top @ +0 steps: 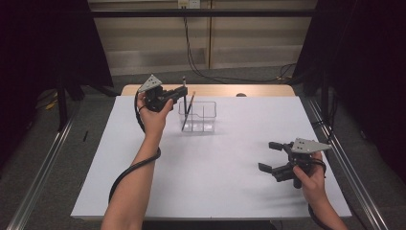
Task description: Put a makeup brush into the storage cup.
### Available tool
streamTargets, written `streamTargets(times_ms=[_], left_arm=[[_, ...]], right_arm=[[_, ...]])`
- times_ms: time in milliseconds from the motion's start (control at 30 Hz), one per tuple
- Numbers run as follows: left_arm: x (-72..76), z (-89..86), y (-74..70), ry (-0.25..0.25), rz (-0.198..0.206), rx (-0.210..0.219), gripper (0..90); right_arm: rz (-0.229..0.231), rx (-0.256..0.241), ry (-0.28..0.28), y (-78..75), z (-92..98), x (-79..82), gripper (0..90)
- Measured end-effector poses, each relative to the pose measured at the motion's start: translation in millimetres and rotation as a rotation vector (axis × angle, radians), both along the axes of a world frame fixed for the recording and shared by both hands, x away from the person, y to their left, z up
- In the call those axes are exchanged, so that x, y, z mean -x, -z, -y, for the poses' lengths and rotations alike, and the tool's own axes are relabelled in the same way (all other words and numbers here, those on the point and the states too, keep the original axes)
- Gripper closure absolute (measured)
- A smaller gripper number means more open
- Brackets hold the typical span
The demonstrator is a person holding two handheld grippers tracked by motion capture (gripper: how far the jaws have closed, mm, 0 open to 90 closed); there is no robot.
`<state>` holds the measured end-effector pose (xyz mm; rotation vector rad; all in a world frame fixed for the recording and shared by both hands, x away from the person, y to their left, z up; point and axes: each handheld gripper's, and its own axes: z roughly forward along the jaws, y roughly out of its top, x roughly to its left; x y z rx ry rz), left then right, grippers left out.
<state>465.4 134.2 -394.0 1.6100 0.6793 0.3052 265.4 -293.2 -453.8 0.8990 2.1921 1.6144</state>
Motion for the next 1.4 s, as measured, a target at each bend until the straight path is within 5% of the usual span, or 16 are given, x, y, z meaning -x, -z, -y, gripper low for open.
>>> streamTargets(times_ms=[400,900,1400], left_arm=[[3.1,1.7,7.8,0.010,-0.013,0.002,81.4],[18.3,-10.0,9.5,0.054,-0.010,0.020,30.2],[40.0,-25.2,23.5,0.097,-0.017,-0.007,10.2]], right_arm=[[0.001,0.003,-0.003,0.1,-0.2,0.1,3.7],[0.003,0.003,-0.003,0.2,-1.6,0.7,3.8],[0.002,0.004,-0.006,0.6,-3.8,0.4,3.8]])
